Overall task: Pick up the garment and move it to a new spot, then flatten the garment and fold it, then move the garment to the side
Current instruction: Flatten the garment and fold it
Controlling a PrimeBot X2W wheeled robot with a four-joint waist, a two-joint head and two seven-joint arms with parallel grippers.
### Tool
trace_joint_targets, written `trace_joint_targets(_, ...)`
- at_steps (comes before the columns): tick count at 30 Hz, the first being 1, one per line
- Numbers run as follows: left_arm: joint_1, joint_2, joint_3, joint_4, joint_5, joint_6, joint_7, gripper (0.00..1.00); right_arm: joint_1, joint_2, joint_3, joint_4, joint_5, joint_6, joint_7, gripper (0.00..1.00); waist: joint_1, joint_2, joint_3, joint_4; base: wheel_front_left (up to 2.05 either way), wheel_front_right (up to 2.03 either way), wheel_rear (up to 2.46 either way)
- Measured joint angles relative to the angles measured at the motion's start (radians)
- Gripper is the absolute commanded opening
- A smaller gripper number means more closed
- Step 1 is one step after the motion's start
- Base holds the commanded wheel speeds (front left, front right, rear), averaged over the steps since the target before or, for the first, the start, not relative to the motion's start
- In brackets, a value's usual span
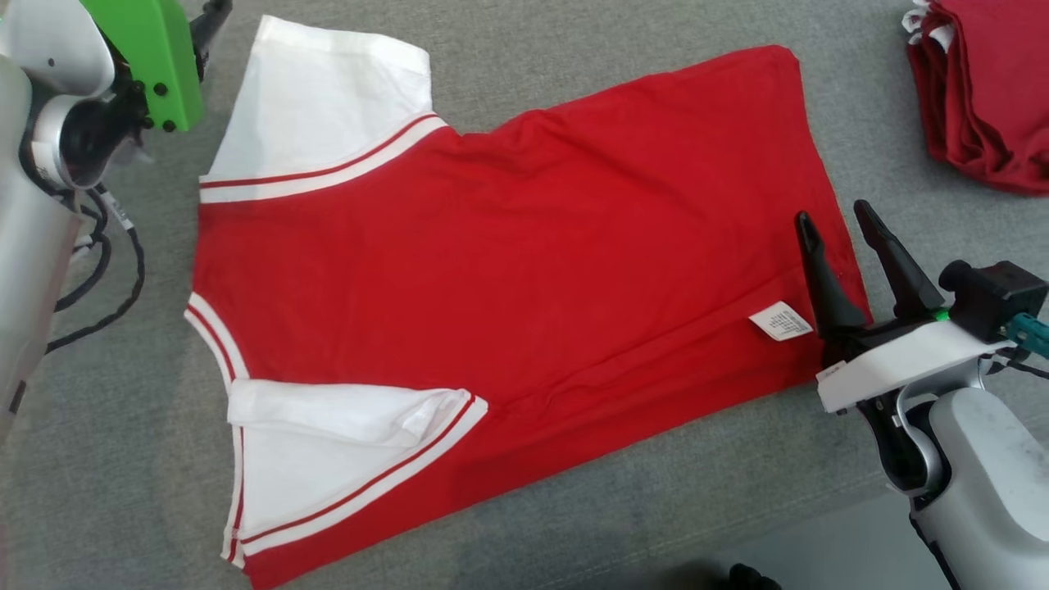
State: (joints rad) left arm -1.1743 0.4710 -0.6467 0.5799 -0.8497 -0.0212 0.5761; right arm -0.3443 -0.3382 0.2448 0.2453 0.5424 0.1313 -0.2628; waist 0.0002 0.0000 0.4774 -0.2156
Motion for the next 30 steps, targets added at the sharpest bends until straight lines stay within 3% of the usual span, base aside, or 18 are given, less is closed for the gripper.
trace_joint_targets(7,-0.050,-0.006,-0.045,0.115,0.030,-0.033,0.051,1.00,-0.032,0.016,0.025,0.008,0.004,0.000,0.000,1.00,0.0000,0.0000,0.050,-0.080,0.00,0.00,0.00)
trace_joint_targets(14,-0.072,-0.009,-0.069,0.191,0.055,-0.032,0.046,1.00,-0.037,0.030,0.027,0.012,0.006,0.000,0.000,1.00,0.0000,0.0000,0.079,-0.129,0.00,0.00,0.00)
trace_joint_targets(15,-0.077,-0.009,-0.072,0.198,0.060,-0.032,0.046,0.96,-0.037,0.031,0.026,0.012,0.006,0.000,0.000,1.00,0.0000,0.0000,0.082,-0.133,0.00,0.00,0.00)
trace_joint_targets(16,-0.083,-0.009,-0.072,0.205,0.060,-0.032,0.046,0.63,-0.037,0.033,0.026,0.012,0.006,0.000,0.000,1.00,-0.0001,0.0000,0.083,-0.137,0.00,0.00,0.00)
trace_joint_targets(17,-0.087,-0.010,-0.072,0.211,0.059,-0.032,0.048,0.45,-0.037,0.034,0.026,0.013,0.006,0.000,0.000,1.00,0.0000,0.0000,0.084,-0.140,0.00,0.00,0.00)
trace_joint_targets(20,-0.089,-0.013,-0.074,0.228,0.059,-0.032,0.053,0.33,-0.036,0.031,0.020,0.017,0.006,0.000,0.000,1.00,-0.0001,0.0000,0.081,-0.141,0.00,0.00,0.00)
trace_joint_targets(24,-0.092,-0.017,-0.075,0.244,0.052,-0.032,0.060,0.28,-0.036,0.023,0.017,0.021,0.006,0.000,0.000,1.00,-0.0001,0.0000,0.074,-0.136,0.00,0.00,0.00)
trace_joint_targets(26,-0.093,-0.022,-0.070,0.253,0.041,-0.032,0.065,0.00,-0.040,0.016,0.020,0.022,0.006,0.000,0.000,1.00,-0.0001,0.0000,0.071,-0.133,0.00,0.00,0.00)
trace_joint_targets(30,-0.098,-0.029,-0.059,0.261,0.026,-0.033,0.062,0.00,-0.077,0.006,0.042,0.030,0.007,0.000,0.000,1.00,0.0000,0.0000,0.065,-0.130,0.00,0.00,0.00)
